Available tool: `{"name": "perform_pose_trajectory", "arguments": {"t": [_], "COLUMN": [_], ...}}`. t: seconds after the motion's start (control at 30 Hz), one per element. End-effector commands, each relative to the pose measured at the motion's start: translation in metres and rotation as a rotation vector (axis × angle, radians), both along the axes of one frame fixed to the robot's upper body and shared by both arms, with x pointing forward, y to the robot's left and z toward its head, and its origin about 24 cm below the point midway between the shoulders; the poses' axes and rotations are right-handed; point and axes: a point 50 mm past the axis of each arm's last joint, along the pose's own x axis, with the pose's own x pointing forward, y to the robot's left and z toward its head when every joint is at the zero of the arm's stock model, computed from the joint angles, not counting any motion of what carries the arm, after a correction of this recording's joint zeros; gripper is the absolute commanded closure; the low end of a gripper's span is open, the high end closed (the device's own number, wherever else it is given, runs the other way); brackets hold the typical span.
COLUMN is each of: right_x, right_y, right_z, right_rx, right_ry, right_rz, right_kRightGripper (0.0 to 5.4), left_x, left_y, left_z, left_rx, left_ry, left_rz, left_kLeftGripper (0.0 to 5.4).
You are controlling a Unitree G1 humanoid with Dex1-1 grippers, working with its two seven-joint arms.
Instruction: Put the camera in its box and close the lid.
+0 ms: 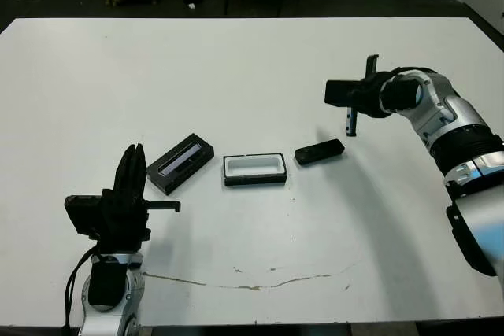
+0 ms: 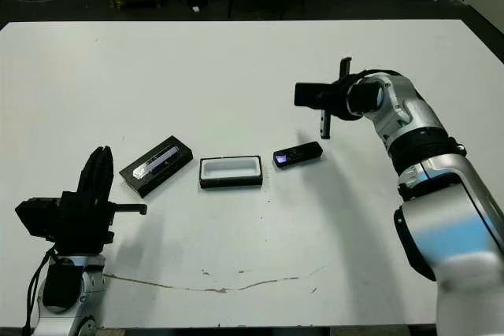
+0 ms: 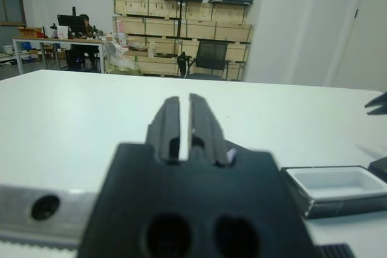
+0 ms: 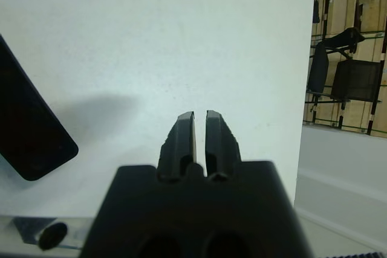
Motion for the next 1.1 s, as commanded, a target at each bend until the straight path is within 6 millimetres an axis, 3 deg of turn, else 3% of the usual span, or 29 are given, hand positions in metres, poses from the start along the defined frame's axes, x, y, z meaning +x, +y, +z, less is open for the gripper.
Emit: {"name": "perform_pose_trajectory", "arguments": {"t": [0.03,0.47,0.87,1.1], "right_x": [-0.003,-0.011,-0.02,-0.023], "right_y": [-0.001,-0.005,-0.011,-0.015], "right_z": [-0.014,-0.026,-0.038,-0.045], "right_rx": [-0.016,0.047,0.001,0.055], "right_ry": [0.064,0.25,0.265,0.379], "right_rz": [-0.024,-0.078,-0.035,-0.093], "right_kRightGripper": [5.39,5.39,5.39,5.39], "left_x": [-0.003,-0.006,-0.007,-0.007], "left_y": [0.001,-0.002,-0.001,-0.002], "left_z": [-0.005,-0.005,-0.005,-0.006], "left_rx": [0.003,0.007,0.002,0.009], "left_ry": [0.04,0.059,0.056,0.054], "left_rz": [0.014,0.017,0.018,0.014], "left_kLeftGripper": [5.4,5.4,5.4,5.4]}}
